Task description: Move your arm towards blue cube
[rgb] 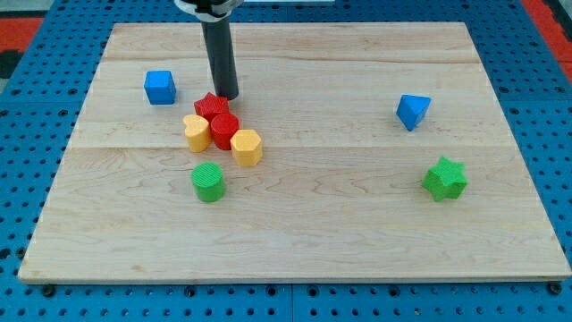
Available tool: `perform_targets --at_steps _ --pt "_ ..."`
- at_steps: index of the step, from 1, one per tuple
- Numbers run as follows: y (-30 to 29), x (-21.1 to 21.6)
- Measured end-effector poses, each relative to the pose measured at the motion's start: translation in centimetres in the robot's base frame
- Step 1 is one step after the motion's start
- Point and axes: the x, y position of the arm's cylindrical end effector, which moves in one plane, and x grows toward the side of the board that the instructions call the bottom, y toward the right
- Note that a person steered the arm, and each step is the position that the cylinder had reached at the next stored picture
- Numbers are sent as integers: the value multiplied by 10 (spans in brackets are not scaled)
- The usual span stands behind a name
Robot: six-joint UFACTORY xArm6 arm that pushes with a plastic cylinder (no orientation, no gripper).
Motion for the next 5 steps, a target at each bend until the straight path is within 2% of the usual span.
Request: perform_targets --at_steps 3,4,5 --pt "20 -17" --pt "-84 -29" --pt "-103 -40"
